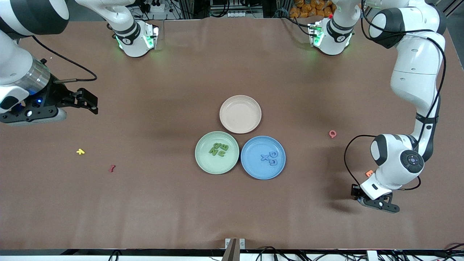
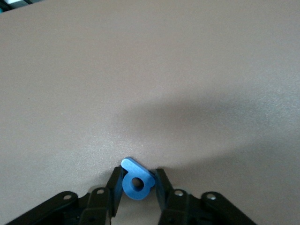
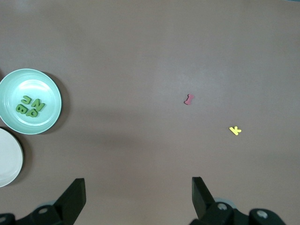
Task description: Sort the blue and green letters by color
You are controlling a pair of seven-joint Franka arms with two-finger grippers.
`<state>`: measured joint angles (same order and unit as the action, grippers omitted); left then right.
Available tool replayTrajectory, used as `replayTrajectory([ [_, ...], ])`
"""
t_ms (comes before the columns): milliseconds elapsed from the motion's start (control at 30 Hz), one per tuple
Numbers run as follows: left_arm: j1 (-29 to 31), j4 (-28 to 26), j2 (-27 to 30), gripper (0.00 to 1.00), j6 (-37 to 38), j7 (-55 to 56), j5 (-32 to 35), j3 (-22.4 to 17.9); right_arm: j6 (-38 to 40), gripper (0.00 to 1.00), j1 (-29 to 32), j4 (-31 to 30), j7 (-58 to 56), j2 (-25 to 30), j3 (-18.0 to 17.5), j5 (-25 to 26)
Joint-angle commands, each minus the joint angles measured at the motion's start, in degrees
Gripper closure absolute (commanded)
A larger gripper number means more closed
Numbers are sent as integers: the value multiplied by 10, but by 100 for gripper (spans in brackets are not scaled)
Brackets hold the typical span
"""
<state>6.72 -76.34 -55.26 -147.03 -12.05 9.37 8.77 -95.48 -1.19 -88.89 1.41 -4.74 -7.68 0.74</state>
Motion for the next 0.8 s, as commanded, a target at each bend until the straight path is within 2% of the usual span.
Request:
replayTrajectory([
  [0,1,-14,-1,76,-9,5,-8,0,8,0,1,15,-1,-6,-1,-11],
  [767,-5,-14,15,80,-8,19,-8,0,8,0,2,22,-3,-6,0,-12],
])
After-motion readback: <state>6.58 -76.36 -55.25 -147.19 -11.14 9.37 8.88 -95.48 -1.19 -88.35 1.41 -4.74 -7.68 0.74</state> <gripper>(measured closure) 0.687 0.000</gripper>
